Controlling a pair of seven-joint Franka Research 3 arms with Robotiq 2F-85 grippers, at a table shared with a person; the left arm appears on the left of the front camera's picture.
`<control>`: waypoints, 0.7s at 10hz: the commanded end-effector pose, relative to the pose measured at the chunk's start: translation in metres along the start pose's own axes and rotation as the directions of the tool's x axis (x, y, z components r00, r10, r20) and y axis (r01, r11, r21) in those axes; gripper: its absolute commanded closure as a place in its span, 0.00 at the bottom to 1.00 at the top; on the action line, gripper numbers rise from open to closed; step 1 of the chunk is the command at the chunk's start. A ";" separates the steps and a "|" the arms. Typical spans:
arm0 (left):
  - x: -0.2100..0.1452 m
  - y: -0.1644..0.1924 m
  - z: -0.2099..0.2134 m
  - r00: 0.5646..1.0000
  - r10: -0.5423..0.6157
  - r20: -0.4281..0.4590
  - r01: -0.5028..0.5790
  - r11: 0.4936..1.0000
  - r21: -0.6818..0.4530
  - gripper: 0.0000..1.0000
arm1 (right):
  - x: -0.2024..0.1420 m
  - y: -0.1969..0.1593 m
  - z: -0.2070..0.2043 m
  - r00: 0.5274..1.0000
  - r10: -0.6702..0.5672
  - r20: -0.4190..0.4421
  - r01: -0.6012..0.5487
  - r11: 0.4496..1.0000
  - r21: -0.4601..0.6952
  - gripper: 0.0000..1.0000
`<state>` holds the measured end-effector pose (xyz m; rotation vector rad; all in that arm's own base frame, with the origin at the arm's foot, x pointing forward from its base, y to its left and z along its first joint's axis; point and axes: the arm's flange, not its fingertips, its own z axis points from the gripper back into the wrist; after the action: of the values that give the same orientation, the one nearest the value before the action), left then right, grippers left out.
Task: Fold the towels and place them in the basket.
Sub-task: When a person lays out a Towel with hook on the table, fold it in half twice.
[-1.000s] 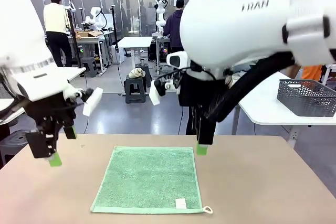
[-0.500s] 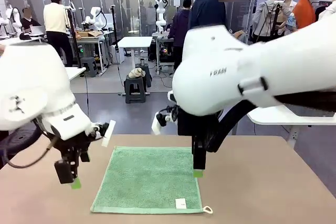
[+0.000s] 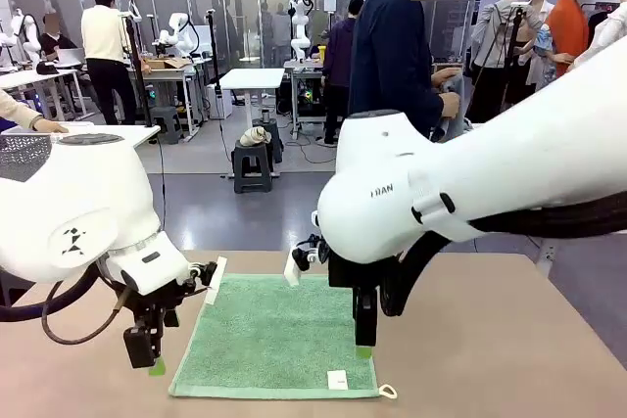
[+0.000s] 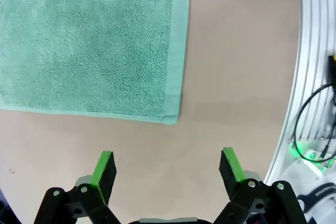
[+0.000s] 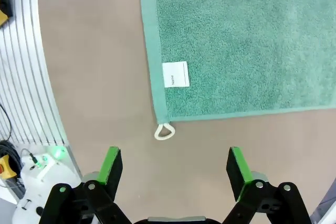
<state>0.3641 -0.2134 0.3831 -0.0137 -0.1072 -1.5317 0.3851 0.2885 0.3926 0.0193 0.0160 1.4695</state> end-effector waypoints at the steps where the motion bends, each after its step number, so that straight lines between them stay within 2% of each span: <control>1: -0.003 -0.002 -0.007 1.000 0.005 0.004 -0.006 0.999 0.034 0.00 | -0.013 0.023 -0.017 0.997 0.066 0.034 -0.065 0.997 -0.036 0.00; 4: -0.001 -0.001 -0.019 1.000 -0.016 0.001 0.016 0.999 0.042 0.00 | -0.029 0.044 -0.047 0.992 0.119 0.040 -0.116 0.991 -0.062 0.00; 7: 0.000 -0.004 -0.033 0.999 -0.035 -0.014 0.036 0.998 0.058 0.00 | -0.026 0.034 -0.056 0.994 0.090 0.067 -0.085 0.993 -0.084 0.00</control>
<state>0.3626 -0.2160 0.3617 0.0080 -0.1203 -1.5510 0.3410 0.2656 0.3404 -0.0194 -0.0765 1.5557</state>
